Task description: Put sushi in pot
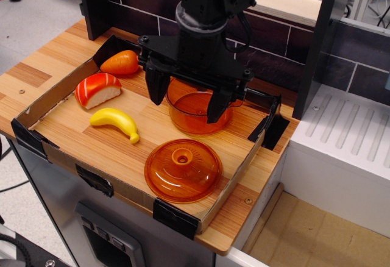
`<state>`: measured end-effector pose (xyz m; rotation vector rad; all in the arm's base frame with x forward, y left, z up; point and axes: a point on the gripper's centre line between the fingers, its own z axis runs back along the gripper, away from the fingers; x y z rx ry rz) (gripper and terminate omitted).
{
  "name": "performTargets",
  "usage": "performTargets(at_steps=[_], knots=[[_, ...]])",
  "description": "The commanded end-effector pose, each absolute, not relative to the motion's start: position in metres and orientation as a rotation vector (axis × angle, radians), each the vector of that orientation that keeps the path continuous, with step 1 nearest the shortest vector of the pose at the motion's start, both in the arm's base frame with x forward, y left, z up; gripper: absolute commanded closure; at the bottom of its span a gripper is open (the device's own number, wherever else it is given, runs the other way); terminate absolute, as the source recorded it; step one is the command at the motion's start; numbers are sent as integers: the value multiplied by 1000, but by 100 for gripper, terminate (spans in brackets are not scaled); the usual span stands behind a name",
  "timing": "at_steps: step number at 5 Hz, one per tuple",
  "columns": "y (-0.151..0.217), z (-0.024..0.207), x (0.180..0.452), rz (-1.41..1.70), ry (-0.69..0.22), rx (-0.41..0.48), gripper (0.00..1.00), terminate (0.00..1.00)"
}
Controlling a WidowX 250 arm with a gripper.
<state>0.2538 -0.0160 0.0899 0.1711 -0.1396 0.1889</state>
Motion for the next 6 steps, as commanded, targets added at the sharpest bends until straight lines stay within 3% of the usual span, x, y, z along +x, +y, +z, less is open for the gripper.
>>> performTargets(at_steps=[1,2,3,4,5,6], knots=[[-16,90,254,189,-140,171,0,0],[22,117,259,174,-186,136,0,0],[57,128,265,157,-154,121,0,0],[81,122,271,57,-79,128,0,0],[104,101,278,-45,-59,196,0,0],[116,80,284,-105,-70,206,0,0]])
